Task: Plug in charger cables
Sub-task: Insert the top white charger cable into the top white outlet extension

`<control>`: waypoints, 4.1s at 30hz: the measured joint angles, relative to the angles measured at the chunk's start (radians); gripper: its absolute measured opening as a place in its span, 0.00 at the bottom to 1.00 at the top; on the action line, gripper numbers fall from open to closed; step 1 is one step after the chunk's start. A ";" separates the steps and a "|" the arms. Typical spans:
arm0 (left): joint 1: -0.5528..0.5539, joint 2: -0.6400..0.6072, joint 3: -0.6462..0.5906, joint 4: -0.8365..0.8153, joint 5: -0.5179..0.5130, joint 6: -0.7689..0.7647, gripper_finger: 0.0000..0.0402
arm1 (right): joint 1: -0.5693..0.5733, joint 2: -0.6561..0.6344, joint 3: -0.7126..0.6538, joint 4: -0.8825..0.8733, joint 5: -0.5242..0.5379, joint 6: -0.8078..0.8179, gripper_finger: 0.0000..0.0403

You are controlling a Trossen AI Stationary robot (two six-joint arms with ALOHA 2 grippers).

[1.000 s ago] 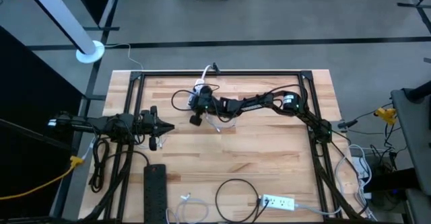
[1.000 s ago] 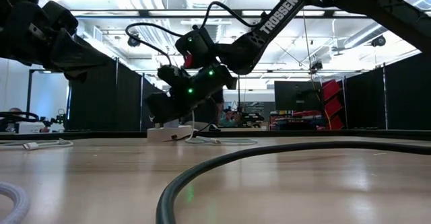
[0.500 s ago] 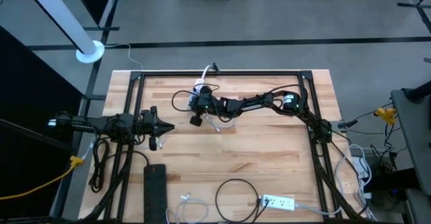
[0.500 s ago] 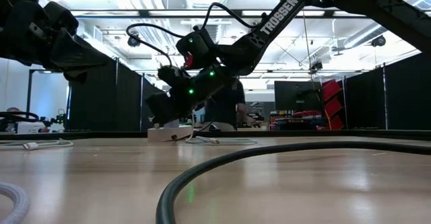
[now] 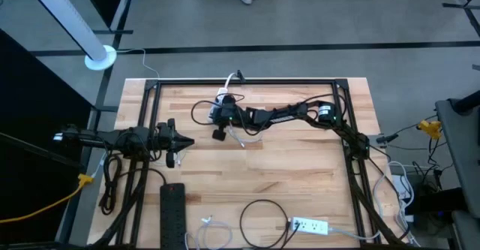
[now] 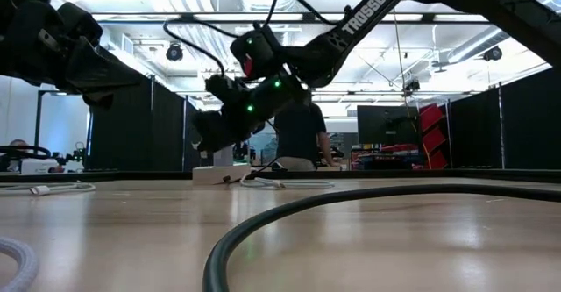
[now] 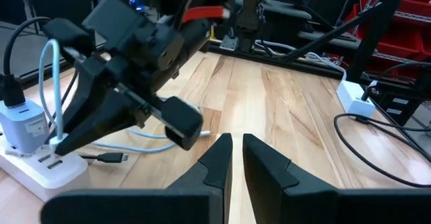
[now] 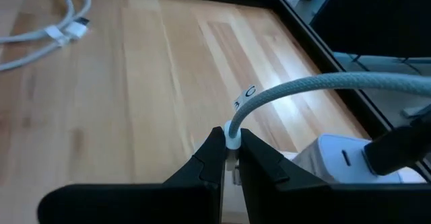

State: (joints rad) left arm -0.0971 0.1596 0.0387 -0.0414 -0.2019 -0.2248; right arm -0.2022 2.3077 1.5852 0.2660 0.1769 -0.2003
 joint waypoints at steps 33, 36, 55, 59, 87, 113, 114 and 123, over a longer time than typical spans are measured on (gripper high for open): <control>0.000 0.002 0.000 0.000 0.000 -0.021 0.06 | -0.016 0.008 -0.026 0.061 0.011 -0.021 0.04; 0.000 0.002 0.000 0.000 0.000 -0.021 0.06 | -0.018 0.008 -0.026 0.057 0.017 -0.020 0.04; 0.000 0.002 0.000 0.001 -0.001 -0.021 0.06 | -0.021 0.024 -0.046 0.092 0.007 0.028 0.04; 0.000 0.002 0.000 0.001 -0.001 -0.021 0.06 | -0.021 0.023 -0.042 0.100 0.007 0.020 0.04; 0.000 0.006 0.000 0.004 -0.001 -0.026 0.06 | -0.034 0.046 -0.046 0.123 0.004 0.155 0.04; 0.000 0.016 -0.002 0.044 0.031 -0.058 0.06 | -0.048 0.034 0.095 -0.234 -0.067 0.215 0.04; 0.000 0.017 -0.002 0.053 0.032 -0.058 0.06 | -0.048 0.034 0.095 -0.236 -0.068 0.212 0.04; 0.000 0.022 -0.002 0.165 0.058 -0.053 0.06 | -0.048 0.034 0.095 -0.244 -0.077 0.194 0.04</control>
State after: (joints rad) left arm -0.0975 0.1815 0.0368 0.1236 -0.1441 -0.2775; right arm -0.2500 2.3413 1.6797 0.0224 0.0999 -0.0062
